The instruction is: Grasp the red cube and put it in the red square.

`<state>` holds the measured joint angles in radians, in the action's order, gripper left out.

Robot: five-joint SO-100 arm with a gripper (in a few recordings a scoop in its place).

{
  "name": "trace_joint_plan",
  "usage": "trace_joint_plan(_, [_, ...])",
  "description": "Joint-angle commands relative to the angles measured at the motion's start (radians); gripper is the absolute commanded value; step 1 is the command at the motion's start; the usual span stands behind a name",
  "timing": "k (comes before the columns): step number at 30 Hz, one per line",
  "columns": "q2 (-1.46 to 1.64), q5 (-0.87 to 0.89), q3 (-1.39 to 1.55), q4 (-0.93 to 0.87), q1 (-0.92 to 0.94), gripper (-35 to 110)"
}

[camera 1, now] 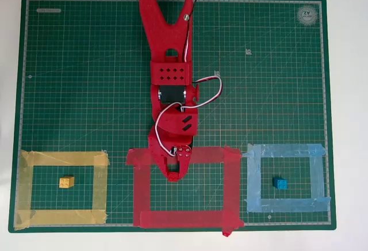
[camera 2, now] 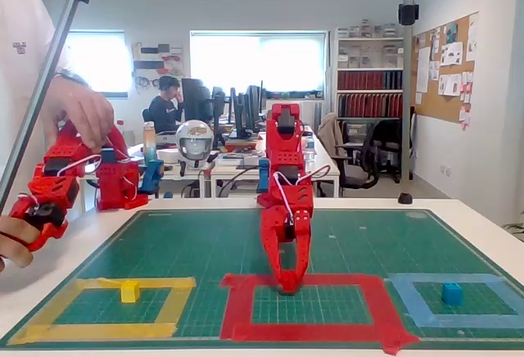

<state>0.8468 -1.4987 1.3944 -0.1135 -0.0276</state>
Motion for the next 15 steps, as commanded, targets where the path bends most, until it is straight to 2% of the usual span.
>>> trace_joint_plan(1, [0.037,-0.026,-0.046,-0.025,-0.009,8])
trace_joint_plan(15, [0.038,-0.054,-0.023,-0.025,-0.009,15])
